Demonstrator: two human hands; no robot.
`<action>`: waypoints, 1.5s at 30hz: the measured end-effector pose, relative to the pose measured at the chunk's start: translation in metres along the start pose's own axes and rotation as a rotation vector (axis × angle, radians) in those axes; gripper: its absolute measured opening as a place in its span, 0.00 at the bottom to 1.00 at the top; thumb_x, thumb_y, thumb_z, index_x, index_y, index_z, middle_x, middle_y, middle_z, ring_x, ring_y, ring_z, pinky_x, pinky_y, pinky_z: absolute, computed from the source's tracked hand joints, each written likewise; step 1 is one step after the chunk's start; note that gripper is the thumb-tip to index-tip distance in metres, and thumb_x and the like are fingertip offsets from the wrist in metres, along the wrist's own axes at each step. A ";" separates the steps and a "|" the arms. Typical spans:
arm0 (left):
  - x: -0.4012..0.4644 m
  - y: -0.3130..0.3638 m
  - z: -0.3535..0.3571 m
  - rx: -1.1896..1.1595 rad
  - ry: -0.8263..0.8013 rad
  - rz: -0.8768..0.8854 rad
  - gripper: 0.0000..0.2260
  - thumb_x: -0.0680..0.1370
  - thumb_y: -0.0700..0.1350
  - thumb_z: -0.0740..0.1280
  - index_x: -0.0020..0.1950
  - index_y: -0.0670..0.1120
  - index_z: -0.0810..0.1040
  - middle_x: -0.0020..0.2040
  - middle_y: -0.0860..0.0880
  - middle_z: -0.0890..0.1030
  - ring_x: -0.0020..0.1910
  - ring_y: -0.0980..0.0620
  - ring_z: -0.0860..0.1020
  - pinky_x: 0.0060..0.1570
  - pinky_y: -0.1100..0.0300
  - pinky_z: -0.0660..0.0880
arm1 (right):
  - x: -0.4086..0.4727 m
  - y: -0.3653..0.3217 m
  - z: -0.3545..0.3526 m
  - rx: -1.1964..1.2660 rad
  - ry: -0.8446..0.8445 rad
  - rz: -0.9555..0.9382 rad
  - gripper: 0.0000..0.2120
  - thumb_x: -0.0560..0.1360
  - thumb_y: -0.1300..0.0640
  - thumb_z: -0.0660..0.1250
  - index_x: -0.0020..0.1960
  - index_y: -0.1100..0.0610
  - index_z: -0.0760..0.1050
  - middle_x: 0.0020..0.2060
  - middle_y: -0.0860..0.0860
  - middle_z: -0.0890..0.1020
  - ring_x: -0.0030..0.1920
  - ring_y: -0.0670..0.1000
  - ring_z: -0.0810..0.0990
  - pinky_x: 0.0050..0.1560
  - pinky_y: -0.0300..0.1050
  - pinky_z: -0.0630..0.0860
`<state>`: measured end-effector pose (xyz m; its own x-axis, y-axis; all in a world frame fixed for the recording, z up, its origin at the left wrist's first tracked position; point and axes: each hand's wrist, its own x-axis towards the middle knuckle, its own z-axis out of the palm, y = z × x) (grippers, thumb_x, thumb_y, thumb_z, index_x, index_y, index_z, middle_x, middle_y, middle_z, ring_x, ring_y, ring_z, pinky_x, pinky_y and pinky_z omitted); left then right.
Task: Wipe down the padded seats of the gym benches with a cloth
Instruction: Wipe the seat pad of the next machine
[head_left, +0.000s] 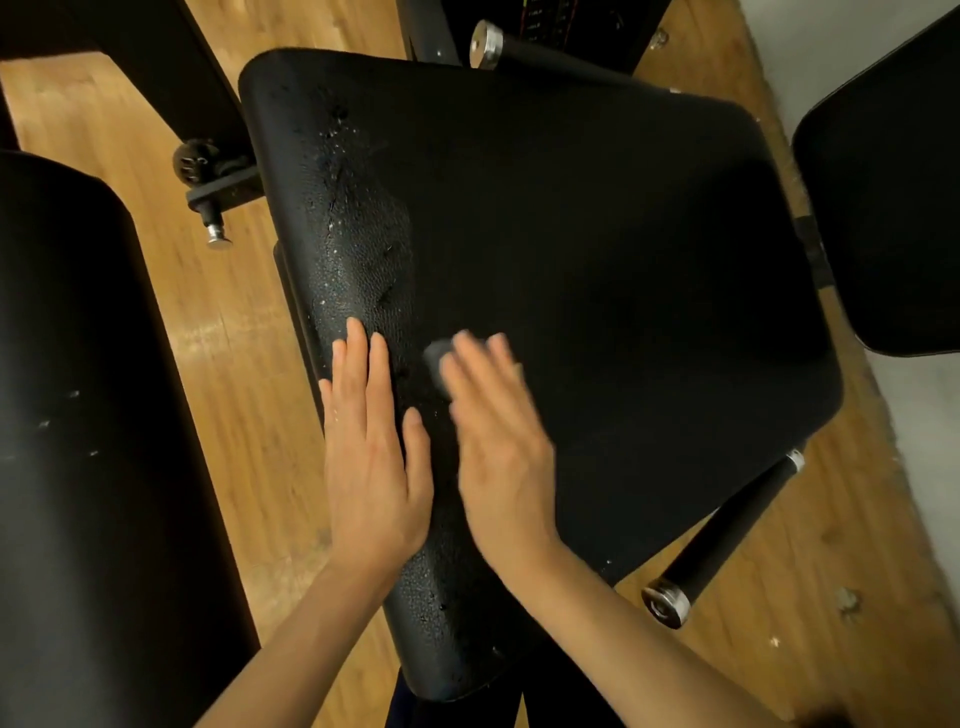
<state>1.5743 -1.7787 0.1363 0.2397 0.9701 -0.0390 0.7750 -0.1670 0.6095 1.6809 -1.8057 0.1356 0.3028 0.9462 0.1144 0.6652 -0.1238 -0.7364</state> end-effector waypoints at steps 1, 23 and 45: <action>0.000 0.000 0.000 0.004 -0.004 0.006 0.26 0.83 0.41 0.54 0.81 0.41 0.53 0.83 0.46 0.49 0.82 0.49 0.45 0.80 0.50 0.44 | -0.002 0.007 -0.005 -0.009 -0.102 -0.135 0.17 0.80 0.68 0.61 0.68 0.63 0.74 0.70 0.56 0.73 0.75 0.57 0.65 0.75 0.56 0.62; -0.001 -0.001 0.001 0.016 -0.008 0.007 0.26 0.84 0.43 0.53 0.81 0.41 0.52 0.83 0.46 0.48 0.81 0.51 0.43 0.79 0.44 0.46 | -0.060 0.043 -0.055 -0.154 -0.038 0.195 0.27 0.75 0.74 0.65 0.71 0.57 0.71 0.73 0.47 0.67 0.77 0.50 0.60 0.75 0.47 0.62; -0.003 -0.001 0.001 -0.021 0.021 -0.001 0.25 0.85 0.41 0.54 0.82 0.42 0.52 0.83 0.47 0.50 0.82 0.50 0.45 0.79 0.41 0.48 | -0.024 0.059 -0.054 -0.033 -0.008 0.118 0.19 0.80 0.66 0.64 0.70 0.60 0.73 0.72 0.53 0.72 0.76 0.53 0.63 0.71 0.57 0.67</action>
<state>1.5736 -1.7821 0.1352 0.2266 0.9737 -0.0234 0.7625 -0.1624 0.6262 1.7502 -1.8523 0.1254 0.3751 0.9267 0.0228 0.6471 -0.2442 -0.7222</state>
